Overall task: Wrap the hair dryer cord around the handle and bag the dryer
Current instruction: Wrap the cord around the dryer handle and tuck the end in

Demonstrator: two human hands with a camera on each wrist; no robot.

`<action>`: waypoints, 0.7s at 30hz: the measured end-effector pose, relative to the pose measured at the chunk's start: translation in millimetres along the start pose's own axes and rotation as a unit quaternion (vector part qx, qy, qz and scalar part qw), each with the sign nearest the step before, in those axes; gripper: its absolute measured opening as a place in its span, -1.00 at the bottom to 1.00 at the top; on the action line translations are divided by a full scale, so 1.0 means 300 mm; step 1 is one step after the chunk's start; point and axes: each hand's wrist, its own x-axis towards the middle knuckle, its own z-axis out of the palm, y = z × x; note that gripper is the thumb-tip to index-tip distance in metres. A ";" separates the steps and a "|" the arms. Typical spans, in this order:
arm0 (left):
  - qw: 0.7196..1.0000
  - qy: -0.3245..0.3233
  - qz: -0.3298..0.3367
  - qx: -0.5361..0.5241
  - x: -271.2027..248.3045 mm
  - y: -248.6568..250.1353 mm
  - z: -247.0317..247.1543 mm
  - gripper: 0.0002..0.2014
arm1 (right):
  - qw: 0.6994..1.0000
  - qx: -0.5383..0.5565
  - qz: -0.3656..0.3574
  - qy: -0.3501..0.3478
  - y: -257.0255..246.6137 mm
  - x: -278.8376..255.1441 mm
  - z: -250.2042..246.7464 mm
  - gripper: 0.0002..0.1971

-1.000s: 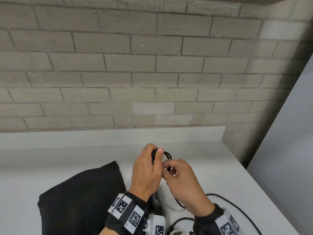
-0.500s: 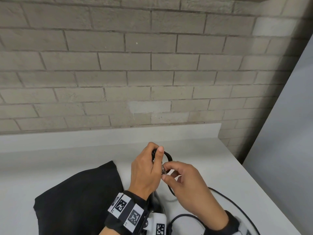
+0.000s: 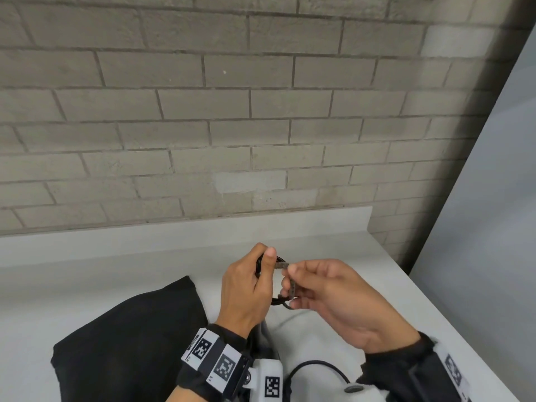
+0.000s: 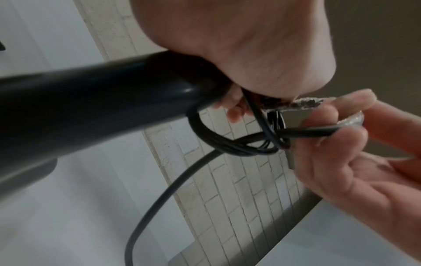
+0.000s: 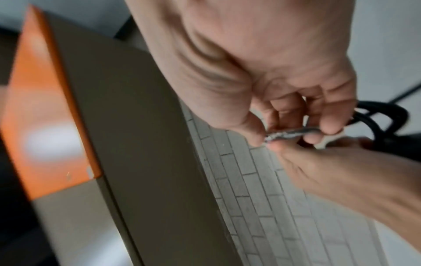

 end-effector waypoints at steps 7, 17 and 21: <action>0.999 0.010 -0.048 -0.007 0.002 -0.027 -0.001 -0.53 | 0.972 -0.127 -0.188 0.060 0.184 -0.006 0.022 -0.65; 0.999 -0.005 -0.046 -0.003 0.002 0.003 -0.005 -0.55 | 0.898 -0.302 -0.275 0.161 0.271 0.008 0.018 -0.90; 0.999 0.002 -0.045 0.004 0.003 0.006 -0.011 -0.57 | 0.960 -0.153 -0.187 0.141 0.200 -0.033 0.023 -0.86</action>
